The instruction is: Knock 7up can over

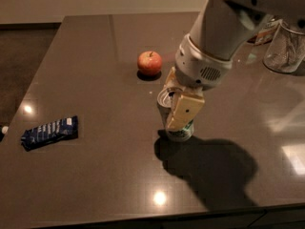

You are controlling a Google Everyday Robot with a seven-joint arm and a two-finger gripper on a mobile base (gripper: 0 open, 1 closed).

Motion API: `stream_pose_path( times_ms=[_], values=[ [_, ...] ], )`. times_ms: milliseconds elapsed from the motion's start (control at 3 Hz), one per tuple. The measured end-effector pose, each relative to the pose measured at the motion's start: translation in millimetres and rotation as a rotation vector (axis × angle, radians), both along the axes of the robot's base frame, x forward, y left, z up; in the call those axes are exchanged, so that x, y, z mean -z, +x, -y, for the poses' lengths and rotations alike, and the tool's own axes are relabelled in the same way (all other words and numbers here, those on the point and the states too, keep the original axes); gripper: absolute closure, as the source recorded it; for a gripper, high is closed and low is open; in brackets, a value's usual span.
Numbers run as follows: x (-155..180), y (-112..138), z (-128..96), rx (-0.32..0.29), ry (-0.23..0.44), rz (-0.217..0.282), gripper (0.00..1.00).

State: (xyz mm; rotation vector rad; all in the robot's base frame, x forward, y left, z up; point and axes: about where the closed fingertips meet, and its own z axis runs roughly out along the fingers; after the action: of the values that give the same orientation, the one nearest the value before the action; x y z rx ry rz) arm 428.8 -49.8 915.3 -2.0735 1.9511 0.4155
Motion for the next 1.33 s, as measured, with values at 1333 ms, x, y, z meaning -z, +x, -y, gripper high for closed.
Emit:
stream_pose_path(
  times_ms=[1333],
  values=[
    [10,90,29,0.009,-0.395,0.124,0.68]
  ],
)
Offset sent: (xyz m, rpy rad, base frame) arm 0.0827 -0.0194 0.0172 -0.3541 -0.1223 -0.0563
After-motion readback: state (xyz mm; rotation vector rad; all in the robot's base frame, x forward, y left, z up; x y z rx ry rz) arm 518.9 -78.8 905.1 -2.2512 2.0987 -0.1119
